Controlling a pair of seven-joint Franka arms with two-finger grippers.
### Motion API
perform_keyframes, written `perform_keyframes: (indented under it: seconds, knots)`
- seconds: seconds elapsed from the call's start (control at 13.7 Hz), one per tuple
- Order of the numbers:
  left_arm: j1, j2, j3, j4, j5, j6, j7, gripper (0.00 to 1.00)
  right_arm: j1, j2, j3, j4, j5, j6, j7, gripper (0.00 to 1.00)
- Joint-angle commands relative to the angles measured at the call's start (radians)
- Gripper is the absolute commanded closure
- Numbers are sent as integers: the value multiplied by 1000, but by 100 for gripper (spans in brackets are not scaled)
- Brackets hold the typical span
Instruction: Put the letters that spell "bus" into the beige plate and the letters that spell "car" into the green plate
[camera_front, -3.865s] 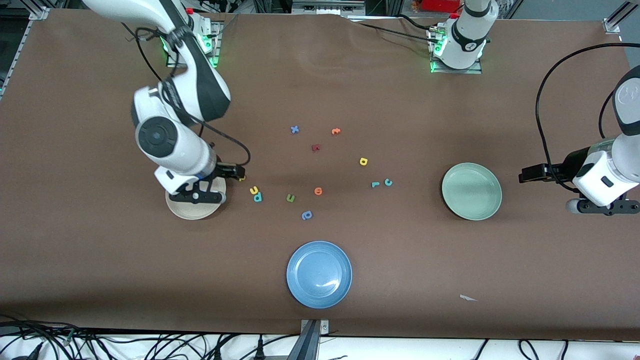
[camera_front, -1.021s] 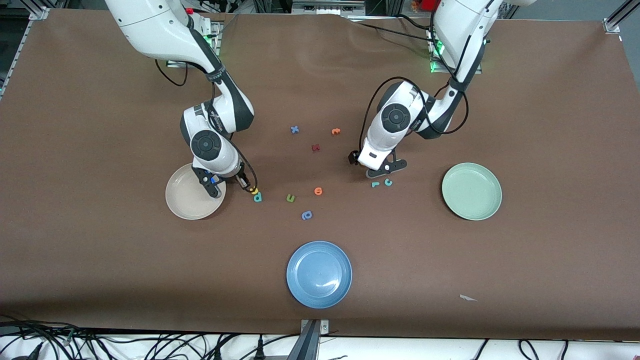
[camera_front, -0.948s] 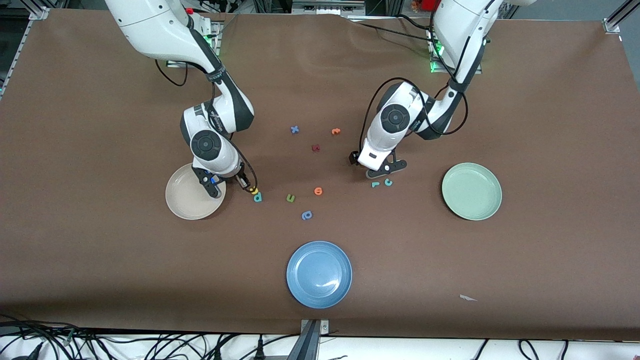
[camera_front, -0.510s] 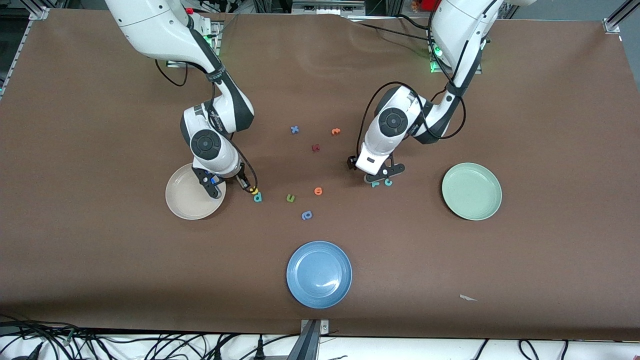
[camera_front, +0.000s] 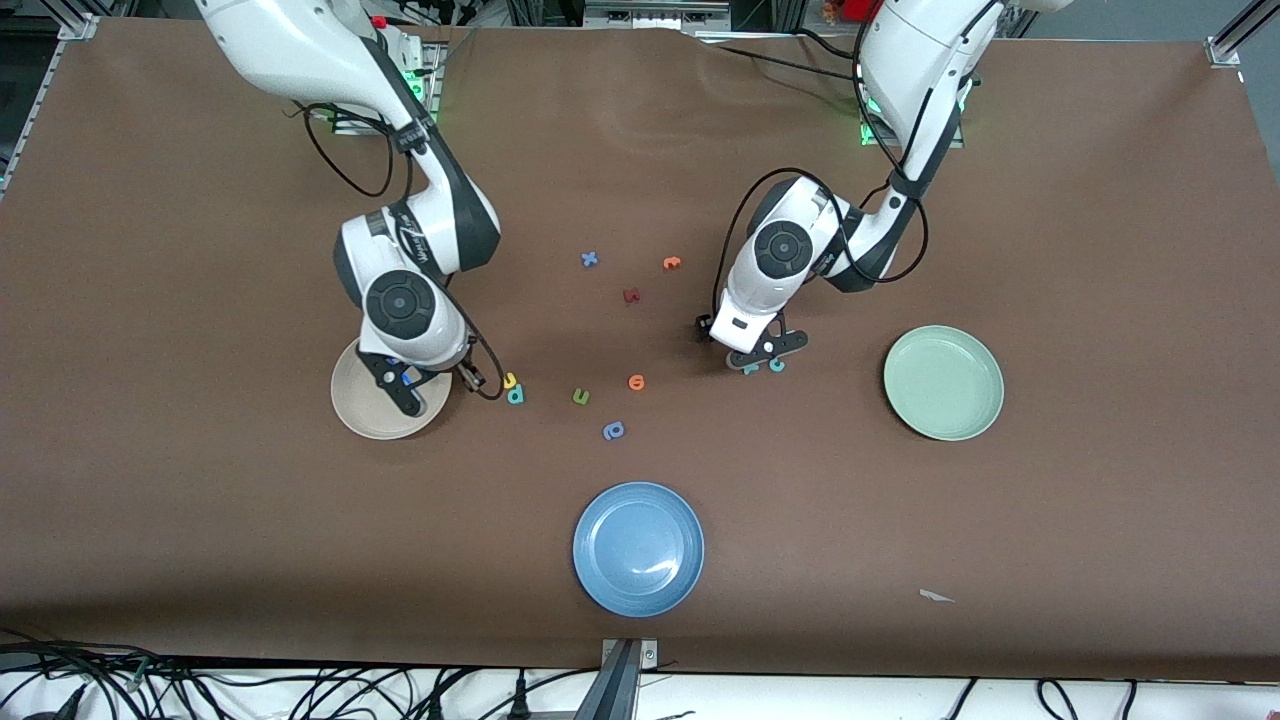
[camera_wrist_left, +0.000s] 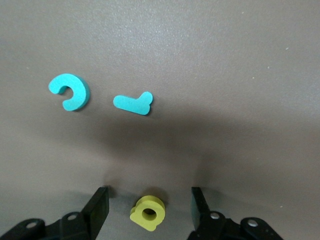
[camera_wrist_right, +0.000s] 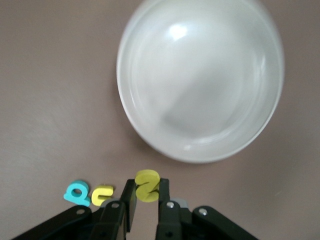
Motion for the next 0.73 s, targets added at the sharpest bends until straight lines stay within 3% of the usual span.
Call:
perform_keyframes:
  seconds: [0.0,0.07,0.36,0.44,0.51,0.66]
  knots:
    - [-10,5,4,18,29,-47,-23,26,-7,2,-90,-4,-11,-31,-225,96]
    - [-10,2,2,18,30,-60,-21,26,-16,8,-123,-36,-1,-8,-298,96]
    - [-24,4,2,18,30,-86,-21,27,-82,31,-128,-93,45,60,-426,91]
    - [-26,4,2,18,29,-89,-21,31,-85,34,-128,-93,45,61,-426,78]
    - [-24,4,2,20,29,-89,-24,38,-83,45,-128,-95,46,62,-427,74]
    - [-24,2,2,20,29,-89,-27,48,-83,43,-125,-93,45,55,-427,23]
